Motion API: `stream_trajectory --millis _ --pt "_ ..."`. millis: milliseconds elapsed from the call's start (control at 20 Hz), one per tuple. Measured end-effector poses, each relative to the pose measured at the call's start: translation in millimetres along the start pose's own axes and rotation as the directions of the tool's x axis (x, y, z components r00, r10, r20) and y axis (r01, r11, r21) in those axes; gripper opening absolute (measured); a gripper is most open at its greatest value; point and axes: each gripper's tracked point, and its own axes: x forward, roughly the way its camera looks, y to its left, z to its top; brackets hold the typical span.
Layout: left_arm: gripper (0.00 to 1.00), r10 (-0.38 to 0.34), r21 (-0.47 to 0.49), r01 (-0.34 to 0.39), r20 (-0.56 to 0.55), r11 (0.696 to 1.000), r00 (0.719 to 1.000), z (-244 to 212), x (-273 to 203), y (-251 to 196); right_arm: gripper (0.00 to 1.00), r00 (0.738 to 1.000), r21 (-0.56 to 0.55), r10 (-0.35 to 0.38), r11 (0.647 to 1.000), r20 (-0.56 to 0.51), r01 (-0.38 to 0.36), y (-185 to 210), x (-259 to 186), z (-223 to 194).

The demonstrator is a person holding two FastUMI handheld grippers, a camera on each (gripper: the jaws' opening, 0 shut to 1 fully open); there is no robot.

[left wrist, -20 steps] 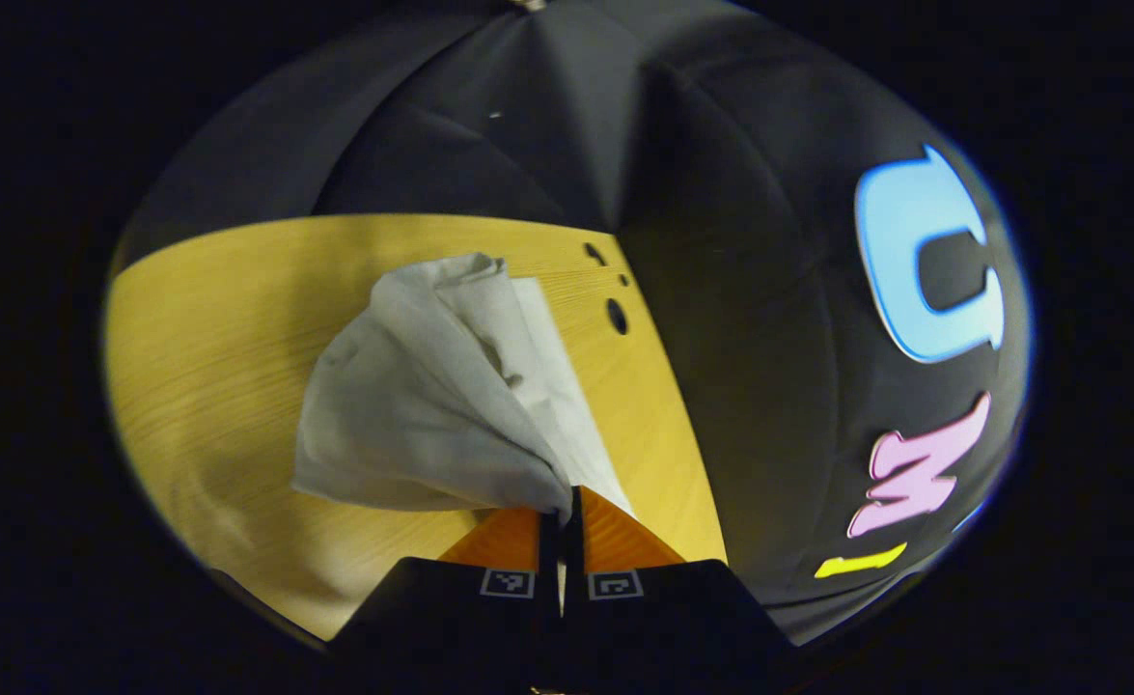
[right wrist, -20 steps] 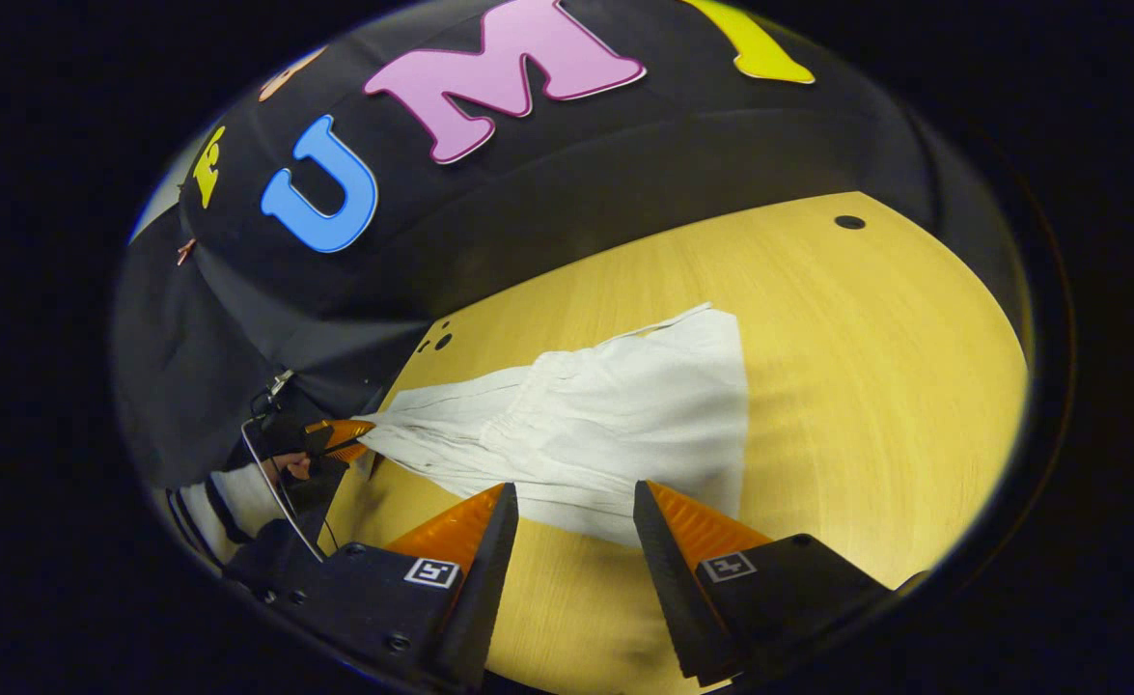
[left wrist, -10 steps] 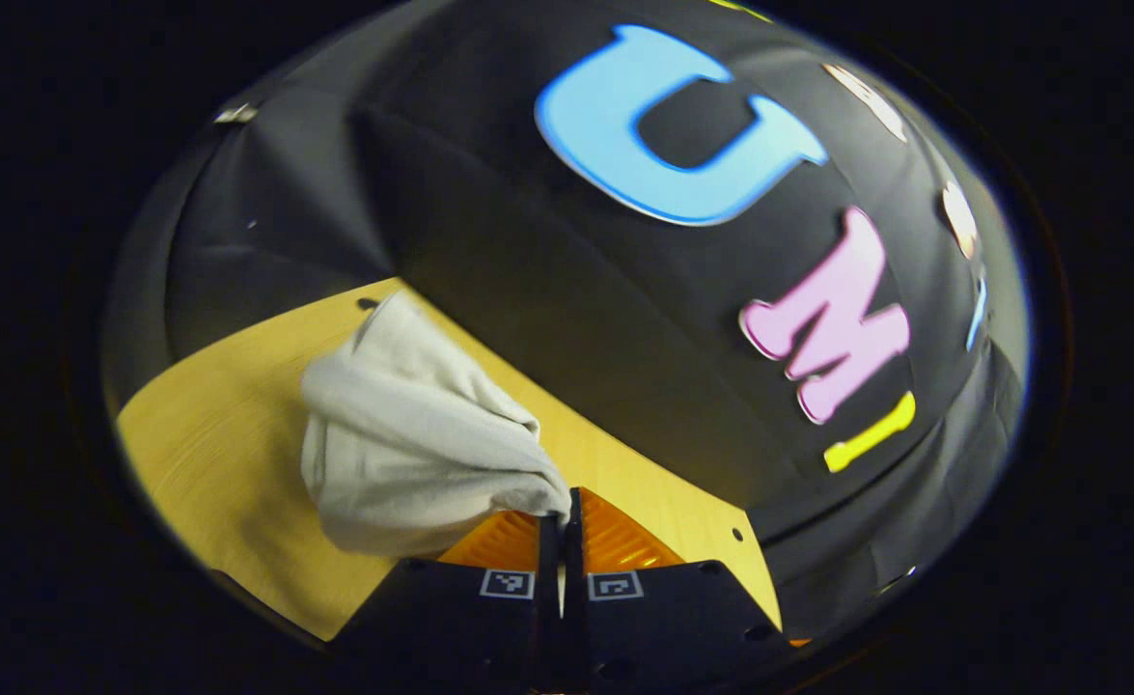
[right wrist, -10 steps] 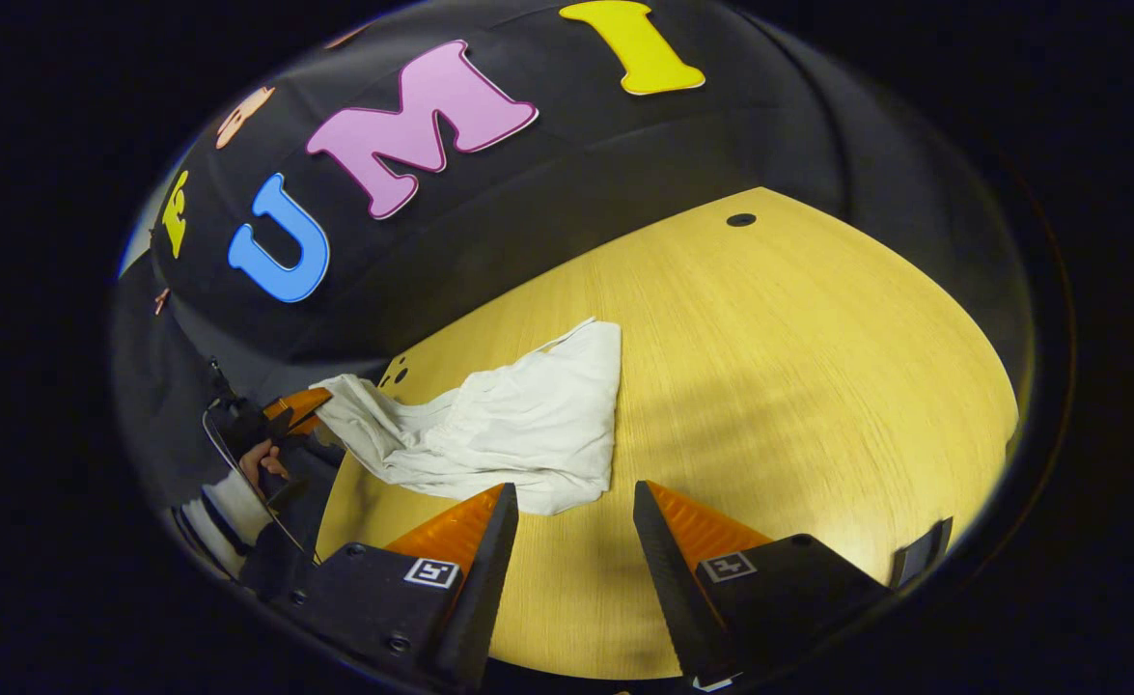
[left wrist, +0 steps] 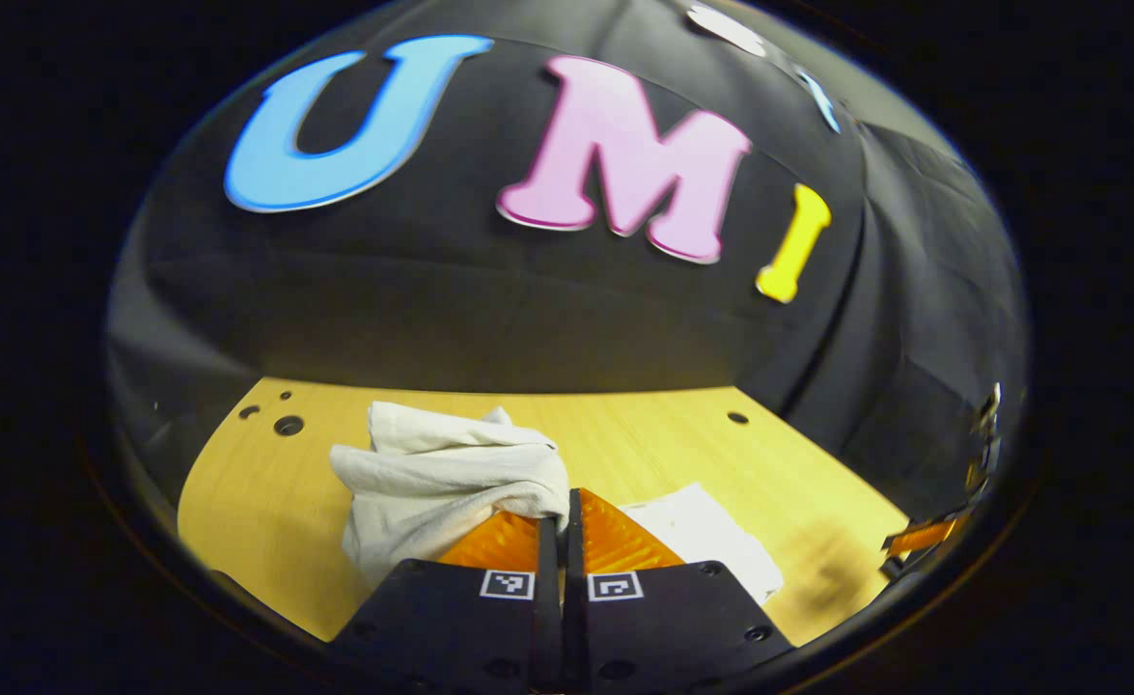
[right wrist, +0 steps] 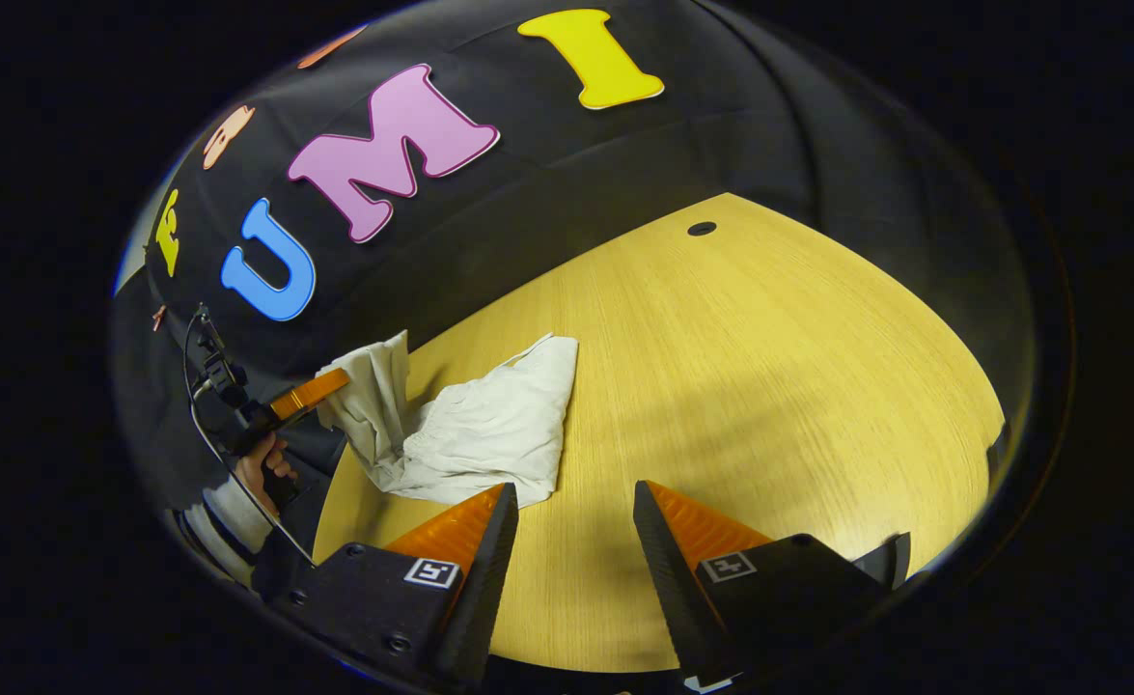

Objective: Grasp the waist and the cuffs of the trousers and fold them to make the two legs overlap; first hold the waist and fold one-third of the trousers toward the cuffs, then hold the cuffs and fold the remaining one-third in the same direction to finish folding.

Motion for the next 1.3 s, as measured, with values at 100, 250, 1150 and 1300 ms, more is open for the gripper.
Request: stream_trajectory --millis 100,250,1150,1300 --pt "0.06 -0.030 0.115 0.036 -0.052 0.993 0.998 -17.9 9.3 -24.6 0.75 1.000 0.015 -0.015 1.000 0.017 0.014 -15.9 -10.9 4.2" --pt "0.06 -0.039 0.303 0.080 -0.140 0.950 0.989 -45.5 21.2 -51.3 0.75 0.998 0.040 -0.041 0.998 0.042 0.040 -36.1 -22.7 10.0" --pt "0.07 0.034 0.945 0.300 -0.307 0.130 0.951 -121.2 23.1 -90.4 0.76 0.983 0.138 -0.157 0.980 0.092 0.143 -102.0 -54.6 14.4" --pt "0.20 0.019 0.948 0.300 -0.304 0.105 0.953 -119.7 17.9 -92.4 0.76 0.983 0.141 -0.160 0.979 0.091 0.147 -101.5 -54.0 13.3"
